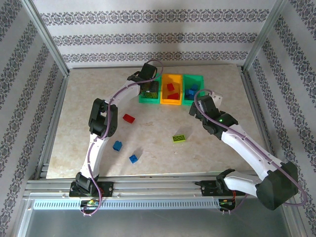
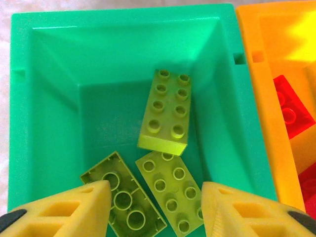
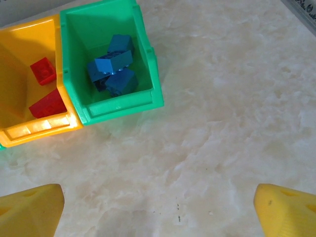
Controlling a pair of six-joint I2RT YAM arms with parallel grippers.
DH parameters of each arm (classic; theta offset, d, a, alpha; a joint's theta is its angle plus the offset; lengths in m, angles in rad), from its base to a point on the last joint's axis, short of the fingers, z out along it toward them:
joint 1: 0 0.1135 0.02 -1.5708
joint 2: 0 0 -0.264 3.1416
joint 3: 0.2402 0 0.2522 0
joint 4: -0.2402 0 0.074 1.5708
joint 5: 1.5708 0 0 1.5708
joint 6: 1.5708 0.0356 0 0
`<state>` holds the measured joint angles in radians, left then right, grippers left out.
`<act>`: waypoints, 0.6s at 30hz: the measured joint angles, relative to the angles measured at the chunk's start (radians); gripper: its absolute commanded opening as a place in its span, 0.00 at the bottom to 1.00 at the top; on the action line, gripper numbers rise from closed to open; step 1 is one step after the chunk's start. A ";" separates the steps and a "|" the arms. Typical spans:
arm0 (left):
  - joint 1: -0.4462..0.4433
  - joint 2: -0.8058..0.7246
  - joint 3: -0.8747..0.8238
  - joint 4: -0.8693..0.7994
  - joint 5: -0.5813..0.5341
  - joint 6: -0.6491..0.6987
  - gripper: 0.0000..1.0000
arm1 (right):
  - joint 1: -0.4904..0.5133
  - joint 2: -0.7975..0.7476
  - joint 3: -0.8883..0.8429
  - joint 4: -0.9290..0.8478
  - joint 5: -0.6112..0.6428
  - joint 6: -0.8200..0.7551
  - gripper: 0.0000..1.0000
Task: Sort the legos into containers by color
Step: Place the lego in the container.
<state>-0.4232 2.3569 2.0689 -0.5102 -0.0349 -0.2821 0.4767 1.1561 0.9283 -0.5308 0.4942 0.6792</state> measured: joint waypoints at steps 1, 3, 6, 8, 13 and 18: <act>0.000 -0.002 0.000 0.000 0.000 0.000 0.51 | 0.005 0.000 0.000 0.000 0.003 -0.001 0.98; 0.000 -0.010 -0.008 0.003 0.000 0.000 0.52 | 0.013 0.000 0.000 0.000 0.011 -0.004 0.98; 0.000 -0.055 -0.056 0.010 0.000 -0.002 0.54 | 0.026 0.000 0.000 0.000 0.019 -0.006 0.98; 0.000 -0.098 -0.096 0.022 0.000 -0.005 0.57 | 0.031 0.000 0.000 0.000 0.023 -0.011 0.98; 0.000 -0.249 -0.231 0.088 -0.004 -0.015 0.68 | 0.051 0.007 0.003 0.000 0.034 -0.027 0.98; 0.005 -0.422 -0.413 0.182 -0.036 -0.032 0.92 | 0.087 0.043 0.023 0.003 0.041 -0.039 0.98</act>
<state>-0.4187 1.9347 1.6562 -0.3283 -0.0708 -0.3141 0.5636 1.1988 0.9516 -0.5278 0.5350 0.6403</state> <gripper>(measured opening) 0.835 0.984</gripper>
